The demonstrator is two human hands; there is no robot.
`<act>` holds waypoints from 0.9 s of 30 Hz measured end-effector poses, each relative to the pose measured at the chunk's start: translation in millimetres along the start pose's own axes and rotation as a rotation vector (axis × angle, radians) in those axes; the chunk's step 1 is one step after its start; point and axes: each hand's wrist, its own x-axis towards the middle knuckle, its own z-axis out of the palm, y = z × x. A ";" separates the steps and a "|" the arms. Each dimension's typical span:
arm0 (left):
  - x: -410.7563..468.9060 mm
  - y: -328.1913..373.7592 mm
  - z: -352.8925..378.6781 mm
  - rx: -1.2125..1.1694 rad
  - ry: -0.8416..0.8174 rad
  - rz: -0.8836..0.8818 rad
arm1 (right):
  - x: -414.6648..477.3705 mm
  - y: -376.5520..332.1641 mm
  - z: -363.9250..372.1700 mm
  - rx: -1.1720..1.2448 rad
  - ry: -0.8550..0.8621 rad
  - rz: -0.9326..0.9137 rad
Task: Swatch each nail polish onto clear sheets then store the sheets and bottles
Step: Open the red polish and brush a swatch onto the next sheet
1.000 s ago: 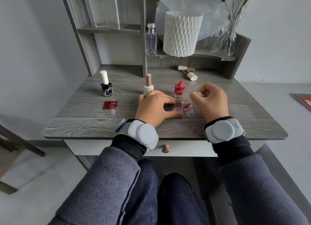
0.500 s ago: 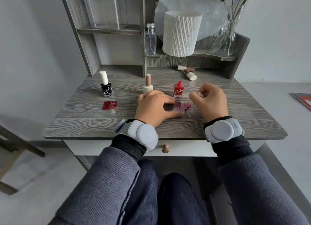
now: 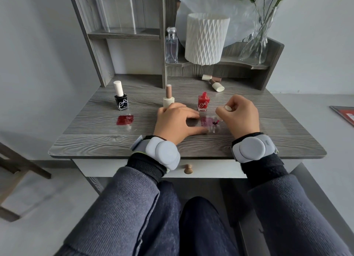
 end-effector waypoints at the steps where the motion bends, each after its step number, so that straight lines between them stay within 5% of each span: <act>1: 0.0 0.1 -0.1 0.000 0.001 0.000 | -0.1 -0.7 -0.2 0.001 0.002 -0.002; 7: 0.2 0.1 -0.8 0.007 -0.007 -0.003 | 0.2 -1.4 -1.4 0.058 0.090 0.005; 18: -0.4 0.8 -0.5 -0.003 0.008 0.001 | 0.7 1.2 0.2 -0.009 -0.004 0.004; 27: 0.1 0.1 -0.6 0.003 -0.003 -0.001 | 1.4 -1.1 -0.8 0.041 0.140 0.007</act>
